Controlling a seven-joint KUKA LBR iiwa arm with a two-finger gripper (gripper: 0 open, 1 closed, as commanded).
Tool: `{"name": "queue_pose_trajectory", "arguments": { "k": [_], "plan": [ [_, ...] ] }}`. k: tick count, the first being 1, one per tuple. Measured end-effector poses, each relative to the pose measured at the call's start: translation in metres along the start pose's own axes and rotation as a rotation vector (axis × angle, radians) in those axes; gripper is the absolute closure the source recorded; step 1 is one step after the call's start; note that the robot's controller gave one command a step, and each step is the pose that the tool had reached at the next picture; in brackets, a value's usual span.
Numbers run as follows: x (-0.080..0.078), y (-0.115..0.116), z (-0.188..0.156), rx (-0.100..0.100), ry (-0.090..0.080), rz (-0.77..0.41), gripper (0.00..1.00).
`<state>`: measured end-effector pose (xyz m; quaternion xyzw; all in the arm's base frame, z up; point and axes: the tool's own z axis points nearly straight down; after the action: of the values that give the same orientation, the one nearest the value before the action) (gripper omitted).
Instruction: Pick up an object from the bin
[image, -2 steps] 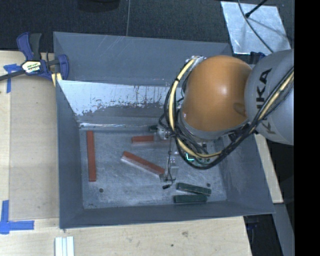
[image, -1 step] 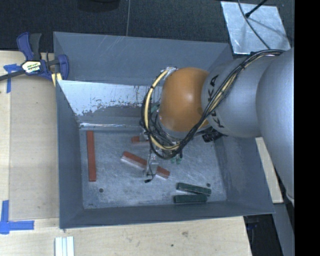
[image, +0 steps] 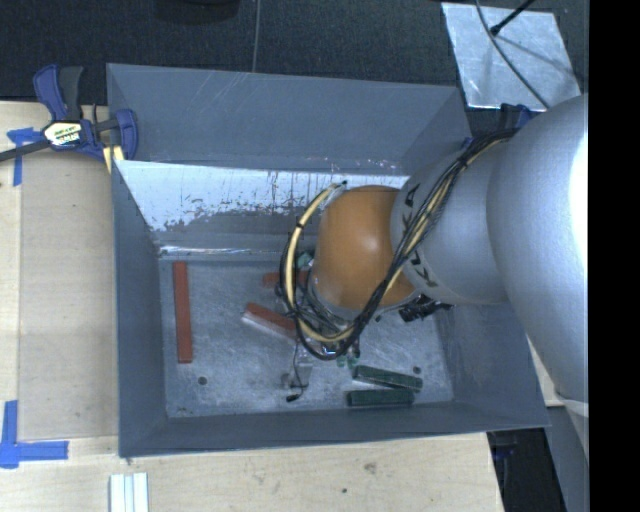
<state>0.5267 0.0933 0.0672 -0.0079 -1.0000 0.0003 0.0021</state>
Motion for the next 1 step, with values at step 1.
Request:
{"name": "queue_pose_trajectory", "arguments": {
  "k": [1],
  "plan": [
    [-0.0034, 0.0004, -0.0036, -0.002, -0.009, 0.001, 1.00]
  ]
}}
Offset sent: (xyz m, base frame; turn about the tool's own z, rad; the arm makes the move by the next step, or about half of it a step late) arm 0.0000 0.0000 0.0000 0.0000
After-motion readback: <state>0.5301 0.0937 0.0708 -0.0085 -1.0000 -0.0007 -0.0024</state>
